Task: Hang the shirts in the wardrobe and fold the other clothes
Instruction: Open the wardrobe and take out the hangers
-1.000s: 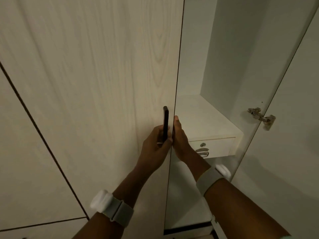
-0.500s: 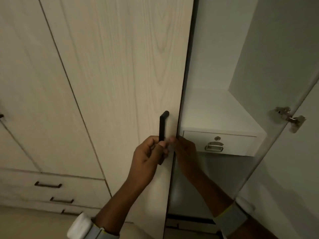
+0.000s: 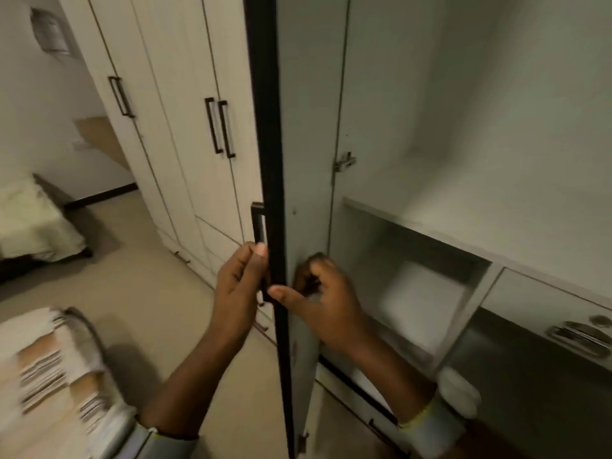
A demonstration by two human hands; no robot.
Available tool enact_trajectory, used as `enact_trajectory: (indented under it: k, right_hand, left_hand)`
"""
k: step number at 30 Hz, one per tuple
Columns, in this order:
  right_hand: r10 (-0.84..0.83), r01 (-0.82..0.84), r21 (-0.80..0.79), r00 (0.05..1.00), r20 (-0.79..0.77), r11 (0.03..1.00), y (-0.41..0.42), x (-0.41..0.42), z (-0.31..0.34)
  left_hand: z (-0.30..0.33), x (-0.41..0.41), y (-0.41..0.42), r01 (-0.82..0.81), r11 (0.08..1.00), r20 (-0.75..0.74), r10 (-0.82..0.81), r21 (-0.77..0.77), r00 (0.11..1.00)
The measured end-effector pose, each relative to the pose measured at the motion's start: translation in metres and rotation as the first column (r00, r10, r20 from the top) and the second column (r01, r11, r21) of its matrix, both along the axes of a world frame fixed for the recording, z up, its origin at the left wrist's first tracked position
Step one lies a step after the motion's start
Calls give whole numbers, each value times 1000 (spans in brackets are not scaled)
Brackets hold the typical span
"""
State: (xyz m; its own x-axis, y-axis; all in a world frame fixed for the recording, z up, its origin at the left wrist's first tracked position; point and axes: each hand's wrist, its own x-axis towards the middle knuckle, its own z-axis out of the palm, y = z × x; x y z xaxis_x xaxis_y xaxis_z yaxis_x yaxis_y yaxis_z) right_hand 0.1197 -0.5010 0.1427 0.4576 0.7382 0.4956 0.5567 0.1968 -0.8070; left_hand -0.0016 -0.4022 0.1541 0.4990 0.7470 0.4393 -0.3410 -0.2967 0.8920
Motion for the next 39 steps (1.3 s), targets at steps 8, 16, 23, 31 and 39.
enact_trajectory:
  k: [8, 16, 23, 31, 39]
  right_hand:
    - [135, -142, -143, 989, -56, 979, 129, -42, -14]
    - [231, -227, -283, 973, -19, 932, 202, -45, -14]
    - [299, -313, -293, 950, -92, 904, 176, -18, -14]
    - [137, -186, -269, 972, -189, 945, 99, 58, -26]
    - [-128, 104, -200, 985, -112, 974, -26, 154, 3]
  left_hand:
    - [10, -24, 104, -299, 874, -59, 300, -383, 952]
    - [5, -14, 208, -419, 817, -105, 413, -396, 905]
    - [-9, -5, 160, -701, 703, -68, 698, -124, 713]
    - [-34, 45, 39, -241, 772, -123, 380, 589, 917]
    - [-6, 139, -2, 88, 812, -247, 70, 577, 966]
